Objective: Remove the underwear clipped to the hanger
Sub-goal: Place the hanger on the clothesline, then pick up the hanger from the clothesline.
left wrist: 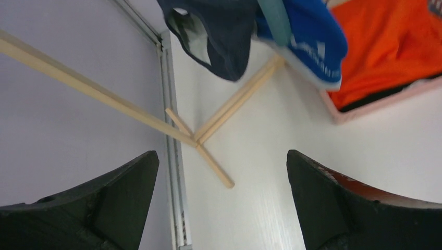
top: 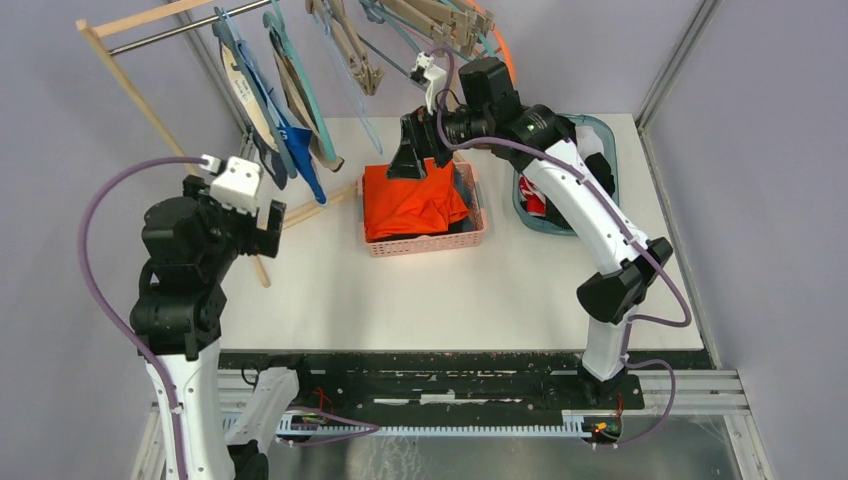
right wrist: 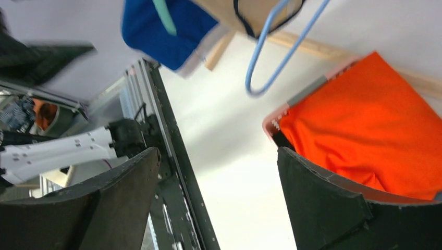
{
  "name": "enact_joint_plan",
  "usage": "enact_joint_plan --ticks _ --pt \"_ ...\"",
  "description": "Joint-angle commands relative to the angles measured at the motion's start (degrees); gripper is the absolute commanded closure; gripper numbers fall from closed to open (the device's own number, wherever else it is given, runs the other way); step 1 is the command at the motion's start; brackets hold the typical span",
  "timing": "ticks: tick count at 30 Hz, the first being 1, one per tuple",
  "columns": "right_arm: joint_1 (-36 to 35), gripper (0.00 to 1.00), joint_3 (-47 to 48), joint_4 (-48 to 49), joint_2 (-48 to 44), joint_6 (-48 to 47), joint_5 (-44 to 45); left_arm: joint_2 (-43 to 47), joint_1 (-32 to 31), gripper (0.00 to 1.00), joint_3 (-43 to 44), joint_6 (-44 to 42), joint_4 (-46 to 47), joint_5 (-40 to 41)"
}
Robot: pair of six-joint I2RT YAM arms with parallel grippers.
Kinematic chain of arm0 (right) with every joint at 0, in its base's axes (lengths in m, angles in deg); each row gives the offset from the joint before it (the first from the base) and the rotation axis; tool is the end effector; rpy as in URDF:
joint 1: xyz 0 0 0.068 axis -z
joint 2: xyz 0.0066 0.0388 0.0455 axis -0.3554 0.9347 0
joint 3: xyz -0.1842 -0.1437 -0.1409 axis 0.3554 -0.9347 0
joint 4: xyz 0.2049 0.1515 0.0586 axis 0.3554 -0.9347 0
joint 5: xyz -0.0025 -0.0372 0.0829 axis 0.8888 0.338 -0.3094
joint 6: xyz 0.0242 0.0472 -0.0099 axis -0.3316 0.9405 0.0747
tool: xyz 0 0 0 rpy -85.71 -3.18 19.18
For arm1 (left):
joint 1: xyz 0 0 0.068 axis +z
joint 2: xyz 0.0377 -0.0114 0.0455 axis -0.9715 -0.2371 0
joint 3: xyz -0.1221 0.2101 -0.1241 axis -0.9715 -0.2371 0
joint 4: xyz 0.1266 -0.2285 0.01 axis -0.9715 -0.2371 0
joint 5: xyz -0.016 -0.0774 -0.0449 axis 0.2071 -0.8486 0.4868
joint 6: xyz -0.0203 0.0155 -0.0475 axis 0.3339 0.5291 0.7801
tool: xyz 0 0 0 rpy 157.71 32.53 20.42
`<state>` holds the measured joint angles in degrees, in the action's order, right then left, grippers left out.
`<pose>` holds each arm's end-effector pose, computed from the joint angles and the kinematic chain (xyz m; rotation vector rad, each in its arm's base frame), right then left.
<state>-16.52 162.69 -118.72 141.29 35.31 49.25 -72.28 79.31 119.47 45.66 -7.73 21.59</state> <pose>0.3100 0.2629 0.4631 -0.8444 1.9561 1.1877 0.0967 0.0019 0.4495 0.4132 1.9051 0.2253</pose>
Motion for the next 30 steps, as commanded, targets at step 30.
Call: enact_joint_plan --ticks 30 --pt "1.45 0.07 -26.30 0.76 -18.58 -12.84 2.16 -16.75 0.20 0.30 13.46 17.71 31.08 12.19"
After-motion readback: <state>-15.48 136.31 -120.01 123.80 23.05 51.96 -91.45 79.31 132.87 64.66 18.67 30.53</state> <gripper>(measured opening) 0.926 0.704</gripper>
